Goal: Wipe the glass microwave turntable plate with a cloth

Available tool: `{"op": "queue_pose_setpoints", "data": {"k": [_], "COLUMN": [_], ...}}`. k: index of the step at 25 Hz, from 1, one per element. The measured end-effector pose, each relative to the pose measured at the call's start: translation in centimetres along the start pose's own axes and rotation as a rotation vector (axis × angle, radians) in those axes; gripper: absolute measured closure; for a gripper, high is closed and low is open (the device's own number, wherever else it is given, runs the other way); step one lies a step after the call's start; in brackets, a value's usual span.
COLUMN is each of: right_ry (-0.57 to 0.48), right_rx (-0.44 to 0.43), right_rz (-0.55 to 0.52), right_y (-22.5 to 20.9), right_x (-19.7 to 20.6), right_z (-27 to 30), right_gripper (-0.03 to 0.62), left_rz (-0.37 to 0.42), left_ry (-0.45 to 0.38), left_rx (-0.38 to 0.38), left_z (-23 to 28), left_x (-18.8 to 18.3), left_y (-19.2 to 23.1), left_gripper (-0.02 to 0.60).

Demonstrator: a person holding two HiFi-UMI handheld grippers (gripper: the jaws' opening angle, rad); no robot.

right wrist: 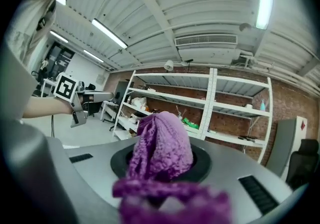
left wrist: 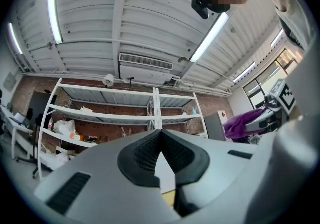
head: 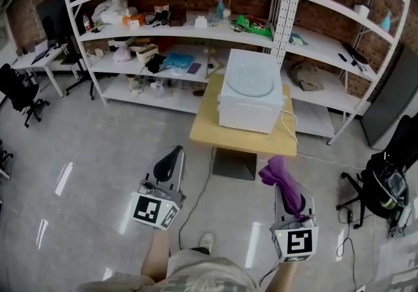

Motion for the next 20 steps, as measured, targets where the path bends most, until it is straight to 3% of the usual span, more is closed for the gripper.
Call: {"op": "queue_pose_setpoints", "data": {"k": [4, 11, 15, 20], "right_ry": [0.025, 0.02, 0.009, -0.04], "right_rx": [0.045, 0.116, 0.147, 0.142], "right_rz": [0.046, 0.115, 0.186, 0.162], "right_y": [0.9, 3.7, 3.4, 3.9], "right_x": [1.7, 0.4, -0.3, -2.6], "right_z": [-5.7, -10.0, -11.9, -12.4], "right_gripper": [0.546, 0.545, 0.546, 0.545], "left_rz": [-0.017, 0.041, 0.03, 0.003], "left_ry": [0.037, 0.074, 0.063, 0.053], "left_rx": [0.026, 0.114, 0.139, 0.143], "left_z": [-2.8, -7.0, -8.6, -9.5], "left_x": [-0.2, -3.1, -4.6, -5.2], "left_y": [-4.9, -10.6, -11.9, -11.4], "left_gripper": [0.58, 0.579, 0.58, 0.578]}}
Point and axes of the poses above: the fingertips, and each gripper's own axes: z forward along the fingers, y to its left, x out of its underside, the point moved 5 cm from there along -z, backward along the fingers, and after that the axes turned 6 degrees about -x, right-handed, at the moved point
